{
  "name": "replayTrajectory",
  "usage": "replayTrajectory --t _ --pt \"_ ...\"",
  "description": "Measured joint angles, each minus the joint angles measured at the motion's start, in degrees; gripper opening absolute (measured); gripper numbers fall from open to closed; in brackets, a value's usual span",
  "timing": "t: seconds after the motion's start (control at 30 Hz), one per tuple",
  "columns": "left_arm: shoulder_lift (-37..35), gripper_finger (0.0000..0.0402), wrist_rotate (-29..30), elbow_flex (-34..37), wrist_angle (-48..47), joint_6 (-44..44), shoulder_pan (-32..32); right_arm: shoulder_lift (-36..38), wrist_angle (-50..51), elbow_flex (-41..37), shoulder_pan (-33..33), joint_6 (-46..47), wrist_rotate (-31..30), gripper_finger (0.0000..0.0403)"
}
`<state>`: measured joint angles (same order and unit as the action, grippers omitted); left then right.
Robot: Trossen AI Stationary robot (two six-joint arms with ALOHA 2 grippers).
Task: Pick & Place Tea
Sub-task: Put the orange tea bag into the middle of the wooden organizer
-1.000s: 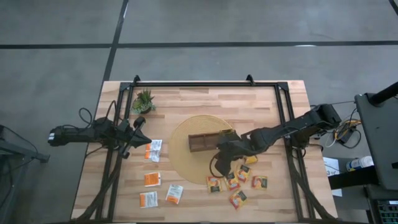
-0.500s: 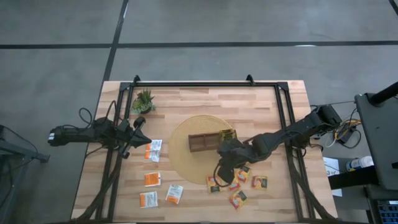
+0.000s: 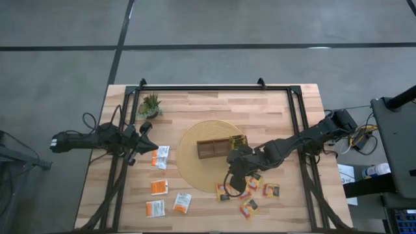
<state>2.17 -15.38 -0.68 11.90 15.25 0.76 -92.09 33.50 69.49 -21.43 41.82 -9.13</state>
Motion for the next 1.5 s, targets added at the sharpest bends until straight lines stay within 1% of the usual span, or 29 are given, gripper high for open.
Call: replayTrajectory --t 0.23,0.5,0.83,0.97,1.07,1.33,1.5 --pt "0.00 0.0000 0.00 0.00 0.00 0.00 -0.01 0.00 -0.52 -0.42 0.01 -0.34 0.02 0.0068" --pt "0.02 0.0000 0.01 0.00 0.00 -0.01 0.00 0.09 -5.88 -3.75 -0.76 -0.02 0.20 0.0068" --pt "0.02 0.0000 0.00 -0.01 0.00 -0.02 0.01 0.09 -10.48 -9.01 -3.68 10.50 0.42 0.0068" --pt "0.02 0.0000 0.00 0.01 0.00 0.00 0.01 0.09 -12.14 -9.14 -3.92 15.10 0.41 0.0068" --pt "0.02 0.0000 0.02 -0.01 0.00 -0.02 0.01 0.09 -13.98 -9.15 -3.96 16.74 0.61 0.0068" --pt "0.00 0.0000 0.02 0.00 0.00 -0.02 0.00 0.07 -16.29 -7.54 -6.95 16.67 0.66 0.0068" --pt "0.00 0.0000 0.02 0.00 0.02 -0.01 0.00 -1.89 -16.39 -5.65 -9.16 16.51 0.61 0.0068"
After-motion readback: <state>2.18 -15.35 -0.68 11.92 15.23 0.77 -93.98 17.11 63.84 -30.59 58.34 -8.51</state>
